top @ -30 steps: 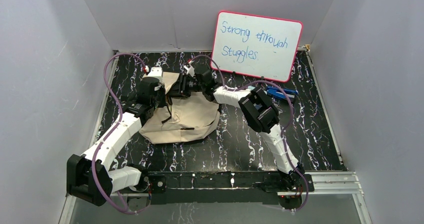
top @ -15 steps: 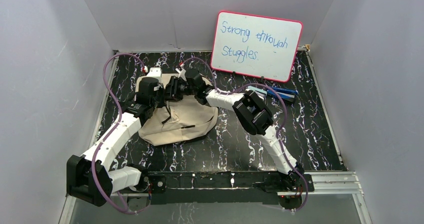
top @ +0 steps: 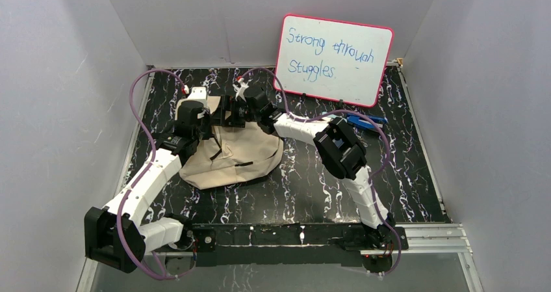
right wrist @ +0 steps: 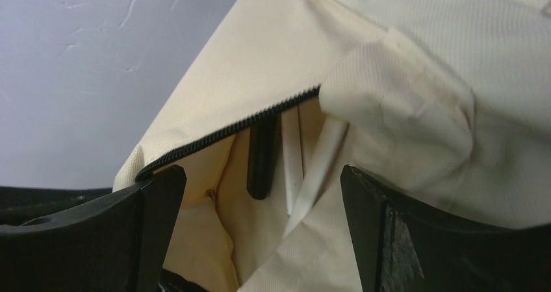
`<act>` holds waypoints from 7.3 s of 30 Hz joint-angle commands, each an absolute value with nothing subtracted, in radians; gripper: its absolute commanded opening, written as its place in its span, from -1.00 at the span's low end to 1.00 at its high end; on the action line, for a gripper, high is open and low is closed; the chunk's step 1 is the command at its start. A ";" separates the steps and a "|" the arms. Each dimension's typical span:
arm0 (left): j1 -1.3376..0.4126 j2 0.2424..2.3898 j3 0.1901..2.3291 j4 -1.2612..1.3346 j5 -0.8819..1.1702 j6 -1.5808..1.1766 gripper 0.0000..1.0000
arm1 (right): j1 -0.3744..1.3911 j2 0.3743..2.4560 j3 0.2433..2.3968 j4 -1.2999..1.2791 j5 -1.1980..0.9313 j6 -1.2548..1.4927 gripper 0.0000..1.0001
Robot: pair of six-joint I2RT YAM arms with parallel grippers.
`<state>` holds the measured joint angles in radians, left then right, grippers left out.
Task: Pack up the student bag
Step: Place the stationery in the student bag, then adjust the student bag at the center of the board.
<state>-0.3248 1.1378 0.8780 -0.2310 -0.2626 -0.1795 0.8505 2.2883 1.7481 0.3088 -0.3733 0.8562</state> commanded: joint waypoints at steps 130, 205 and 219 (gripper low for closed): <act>-0.327 1.161 0.837 -0.359 -0.231 -0.482 -0.88 | 0.962 2.268 1.682 -0.091 0.266 0.393 -1.00; -0.325 1.340 0.893 -0.209 -0.094 -0.565 -0.90 | 1.036 1.752 0.996 0.496 0.131 0.777 -1.00; -0.325 1.421 0.956 -0.077 0.107 -0.601 -0.47 | 1.035 1.735 0.855 0.765 0.078 0.779 -0.92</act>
